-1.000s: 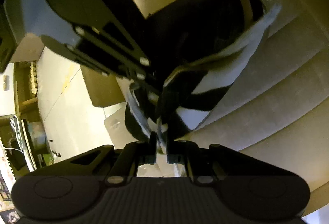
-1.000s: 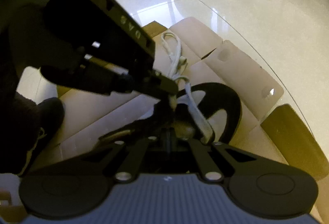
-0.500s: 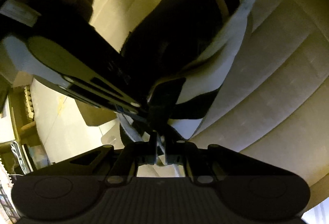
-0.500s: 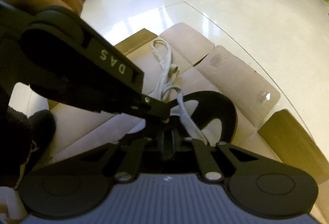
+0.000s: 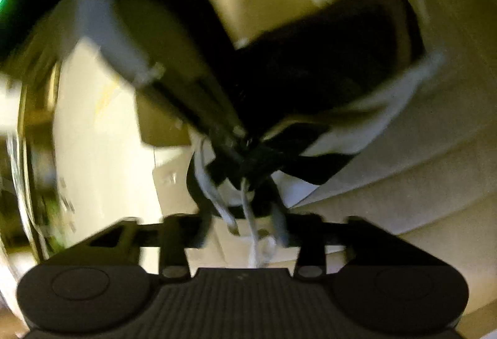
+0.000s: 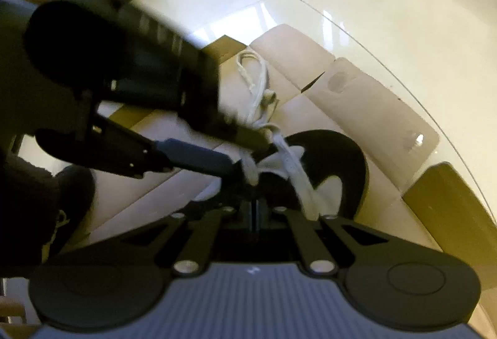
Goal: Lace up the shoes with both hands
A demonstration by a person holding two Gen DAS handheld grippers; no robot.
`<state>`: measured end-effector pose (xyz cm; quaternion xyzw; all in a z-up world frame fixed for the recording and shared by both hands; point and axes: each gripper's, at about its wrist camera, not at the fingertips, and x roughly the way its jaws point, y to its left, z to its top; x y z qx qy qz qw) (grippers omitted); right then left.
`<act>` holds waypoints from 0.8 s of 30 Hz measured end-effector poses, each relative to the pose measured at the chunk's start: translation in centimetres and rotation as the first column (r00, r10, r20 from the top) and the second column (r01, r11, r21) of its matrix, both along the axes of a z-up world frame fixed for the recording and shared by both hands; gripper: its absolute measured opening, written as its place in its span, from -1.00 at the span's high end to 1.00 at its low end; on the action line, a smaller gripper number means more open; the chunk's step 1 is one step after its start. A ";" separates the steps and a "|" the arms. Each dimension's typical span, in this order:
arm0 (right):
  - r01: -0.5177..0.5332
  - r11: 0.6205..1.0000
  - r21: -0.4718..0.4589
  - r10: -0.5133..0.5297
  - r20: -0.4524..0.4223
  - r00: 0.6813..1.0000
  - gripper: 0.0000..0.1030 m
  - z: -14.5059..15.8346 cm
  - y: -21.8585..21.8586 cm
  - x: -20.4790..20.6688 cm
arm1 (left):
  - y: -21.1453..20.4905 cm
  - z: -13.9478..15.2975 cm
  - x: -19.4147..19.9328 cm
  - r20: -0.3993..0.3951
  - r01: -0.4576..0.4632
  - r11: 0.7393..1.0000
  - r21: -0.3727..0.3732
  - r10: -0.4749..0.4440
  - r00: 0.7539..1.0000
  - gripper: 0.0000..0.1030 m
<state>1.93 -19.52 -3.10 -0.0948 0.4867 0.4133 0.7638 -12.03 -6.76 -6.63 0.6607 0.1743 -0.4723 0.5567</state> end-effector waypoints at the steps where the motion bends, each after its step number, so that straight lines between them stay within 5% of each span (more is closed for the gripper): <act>1: 0.013 1.000 0.000 -0.013 0.004 1.000 0.98 0.4 -0.4 -0.1 | 0.1 0.7 0.2 -0.026 -0.058 0.998 -0.031 0.057 0.998 0.00; 3: 0.026 1.000 -0.007 -0.026 0.006 1.000 0.98 0.6 -0.8 -0.2 | 0.4 2.2 0.6 -0.093 -0.184 0.978 -0.097 0.175 0.980 -0.02; 5: 0.050 0.999 -0.011 -0.050 0.005 0.999 0.98 0.7 -1.5 -0.1 | 0.8 4.0 1.2 -0.194 -0.335 0.928 -0.163 0.303 0.933 -0.03; 8: 0.073 0.997 -0.025 -0.073 0.003 0.997 0.97 1.1 -2.6 -0.2 | 0.9 5.8 1.2 -0.351 -0.482 0.849 -0.218 0.393 0.850 -0.03; 10: 0.071 0.997 -0.029 -0.071 0.002 0.997 0.97 1.1 -3.0 -0.2 | 0.6 6.8 0.3 -0.412 -0.516 0.826 -0.227 0.399 0.819 -0.03; 18: 0.058 0.998 -0.030 -0.058 0.008 0.998 0.96 2.0 -3.3 -0.1 | -2.1 5.7 -0.6 -0.425 -0.540 0.816 -0.208 0.422 0.801 -0.01; 24: 0.040 0.998 -0.042 -0.038 0.028 0.999 0.96 0.3 -0.9 -0.9 | -4.5 5.0 0.1 -0.431 -0.592 0.786 -0.176 0.479 0.765 0.03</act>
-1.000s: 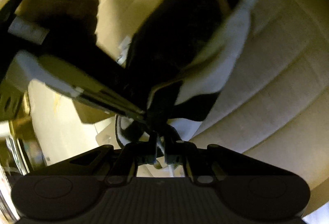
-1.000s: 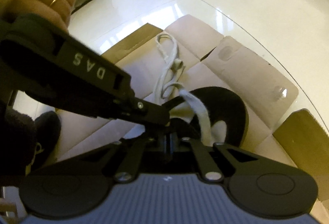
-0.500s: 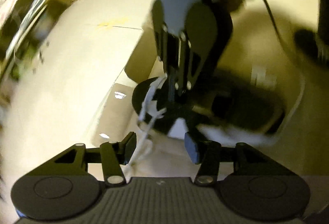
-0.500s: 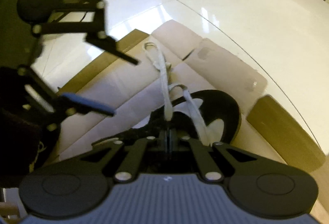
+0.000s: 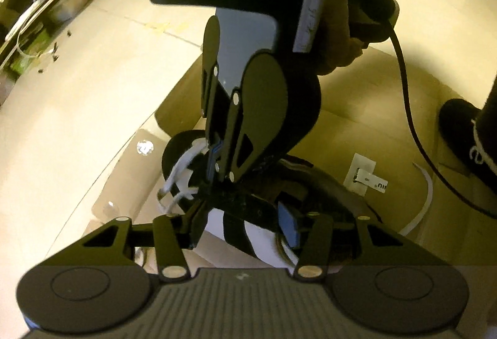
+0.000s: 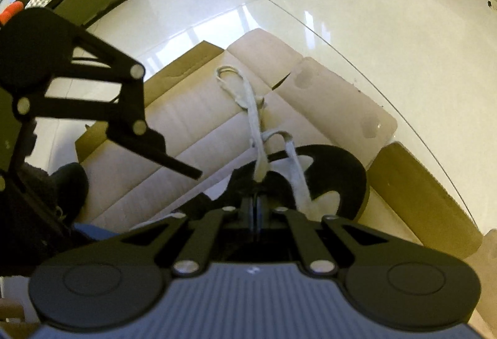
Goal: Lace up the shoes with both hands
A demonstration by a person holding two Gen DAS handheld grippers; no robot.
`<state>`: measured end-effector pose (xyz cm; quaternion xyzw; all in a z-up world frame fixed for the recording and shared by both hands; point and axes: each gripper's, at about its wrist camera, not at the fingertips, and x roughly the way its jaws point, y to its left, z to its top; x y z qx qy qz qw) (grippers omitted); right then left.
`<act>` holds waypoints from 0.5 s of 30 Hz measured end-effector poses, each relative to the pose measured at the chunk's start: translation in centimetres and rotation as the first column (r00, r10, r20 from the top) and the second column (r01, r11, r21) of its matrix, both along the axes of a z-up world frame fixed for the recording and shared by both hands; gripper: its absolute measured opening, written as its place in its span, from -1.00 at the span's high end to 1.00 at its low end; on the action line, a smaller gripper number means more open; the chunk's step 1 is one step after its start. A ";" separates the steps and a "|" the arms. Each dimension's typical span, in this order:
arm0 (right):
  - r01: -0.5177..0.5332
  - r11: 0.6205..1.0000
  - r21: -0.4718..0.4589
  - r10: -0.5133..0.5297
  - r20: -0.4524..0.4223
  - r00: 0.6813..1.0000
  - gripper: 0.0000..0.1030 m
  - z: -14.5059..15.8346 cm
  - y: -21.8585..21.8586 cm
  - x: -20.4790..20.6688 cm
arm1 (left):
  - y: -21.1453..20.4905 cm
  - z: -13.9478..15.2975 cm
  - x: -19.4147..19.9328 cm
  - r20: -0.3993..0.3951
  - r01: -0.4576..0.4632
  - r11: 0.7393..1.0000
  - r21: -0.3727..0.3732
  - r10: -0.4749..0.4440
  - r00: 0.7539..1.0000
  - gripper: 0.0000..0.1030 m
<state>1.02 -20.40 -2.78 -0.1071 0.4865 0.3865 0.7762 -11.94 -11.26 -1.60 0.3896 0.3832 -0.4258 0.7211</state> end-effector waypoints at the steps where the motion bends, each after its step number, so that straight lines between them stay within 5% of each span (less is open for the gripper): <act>1: -0.002 1.000 0.001 0.002 -0.003 1.000 0.96 -0.1 0.1 0.2 | -0.3 -0.1 0.2 0.001 0.002 1.000 -0.002 -0.002 1.000 0.03; 8: -0.029 1.000 -0.004 0.029 -0.001 1.000 0.96 0.3 -0.2 0.3 | -1.7 -2.4 2.0 0.083 -0.069 0.996 0.054 0.065 0.994 0.15; 12: -0.059 0.998 -0.004 0.059 0.000 0.998 0.96 0.4 -0.2 0.2 | -1.6 -3.5 3.0 0.083 -0.116 0.993 0.008 0.114 0.990 0.82; 15: -0.091 0.996 -0.002 0.091 -0.009 0.996 1.00 0.8 -0.4 -0.1 | -1.2 -4.4 3.4 0.101 -0.148 0.989 -0.013 0.148 0.984 0.90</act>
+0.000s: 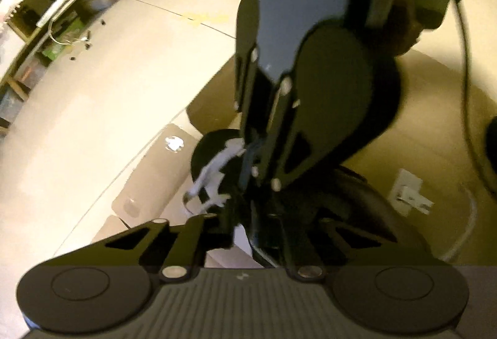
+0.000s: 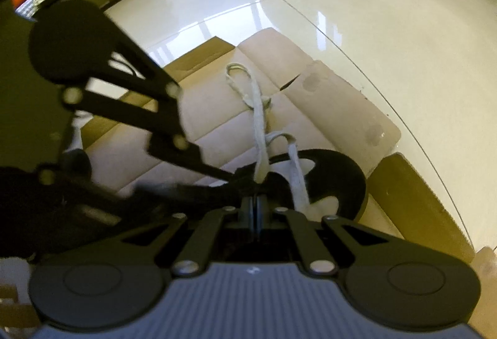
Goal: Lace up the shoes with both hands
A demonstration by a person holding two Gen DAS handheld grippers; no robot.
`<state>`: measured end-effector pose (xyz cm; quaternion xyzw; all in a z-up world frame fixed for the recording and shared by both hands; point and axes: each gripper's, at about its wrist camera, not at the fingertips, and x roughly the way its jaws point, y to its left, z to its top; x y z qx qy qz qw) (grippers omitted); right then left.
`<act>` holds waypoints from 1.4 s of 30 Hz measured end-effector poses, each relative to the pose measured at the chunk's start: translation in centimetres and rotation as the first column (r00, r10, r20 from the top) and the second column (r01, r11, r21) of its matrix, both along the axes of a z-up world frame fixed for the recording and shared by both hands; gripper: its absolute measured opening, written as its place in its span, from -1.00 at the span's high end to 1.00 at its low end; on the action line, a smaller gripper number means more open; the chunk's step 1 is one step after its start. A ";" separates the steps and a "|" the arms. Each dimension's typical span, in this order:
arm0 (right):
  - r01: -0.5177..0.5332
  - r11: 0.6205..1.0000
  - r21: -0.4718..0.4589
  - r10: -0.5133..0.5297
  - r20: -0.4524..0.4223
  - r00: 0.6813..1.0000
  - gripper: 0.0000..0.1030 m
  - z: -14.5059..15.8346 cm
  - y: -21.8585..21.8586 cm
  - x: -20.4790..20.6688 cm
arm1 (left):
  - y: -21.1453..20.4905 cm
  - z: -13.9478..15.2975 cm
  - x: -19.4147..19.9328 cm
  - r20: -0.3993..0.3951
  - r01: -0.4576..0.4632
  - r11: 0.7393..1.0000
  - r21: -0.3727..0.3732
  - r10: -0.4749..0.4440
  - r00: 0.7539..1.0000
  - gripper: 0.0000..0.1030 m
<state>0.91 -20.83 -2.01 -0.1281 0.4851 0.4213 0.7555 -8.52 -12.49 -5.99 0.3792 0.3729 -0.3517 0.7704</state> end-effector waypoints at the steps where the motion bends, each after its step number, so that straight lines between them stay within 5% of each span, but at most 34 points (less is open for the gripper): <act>1: -0.010 1.000 0.001 0.010 -0.003 1.000 1.00 0.1 -0.1 -0.1 | 0.1 0.0 0.1 0.000 -0.009 1.000 -0.004 0.009 1.000 0.89; 16: 0.053 0.998 -0.040 -0.052 0.025 0.998 0.96 -0.4 2.1 -0.2 | 2.2 0.4 2.5 -0.141 -0.161 0.982 -0.097 0.147 0.979 0.90; 18: 0.053 0.998 -0.041 -0.052 0.012 0.999 0.83 -0.5 2.4 0.1 | 2.3 0.4 2.7 -0.149 -0.163 0.981 -0.105 0.147 0.978 0.90; 25: 0.039 0.998 -0.055 -0.038 0.011 0.999 0.72 -1.2 3.4 0.5 | 2.4 0.7 3.0 -0.146 -0.150 0.983 -0.105 0.134 0.980 0.90; 31: 0.041 0.998 -0.041 -0.041 -0.009 0.999 0.76 -1.4 4.2 1.5 | 2.6 1.0 3.3 -0.153 -0.137 0.987 -0.087 0.123 0.981 0.89; 35: 0.017 0.998 -0.055 -0.017 0.006 1.000 1.00 -2.0 5.3 2.0 | 2.8 0.8 3.7 -0.158 -0.137 0.988 -0.068 0.125 0.980 0.87; 39: -0.067 0.996 -0.059 0.071 0.062 0.996 0.96 -2.1 5.8 1.4 | 2.7 0.2 3.6 -0.128 -0.154 0.987 -0.047 0.147 0.981 0.78; 42: -0.080 0.996 -0.037 0.081 0.018 0.997 0.96 -1.7 5.3 1.9 | 2.5 -0.7 3.4 -0.111 -0.181 0.983 -0.038 0.176 0.978 0.78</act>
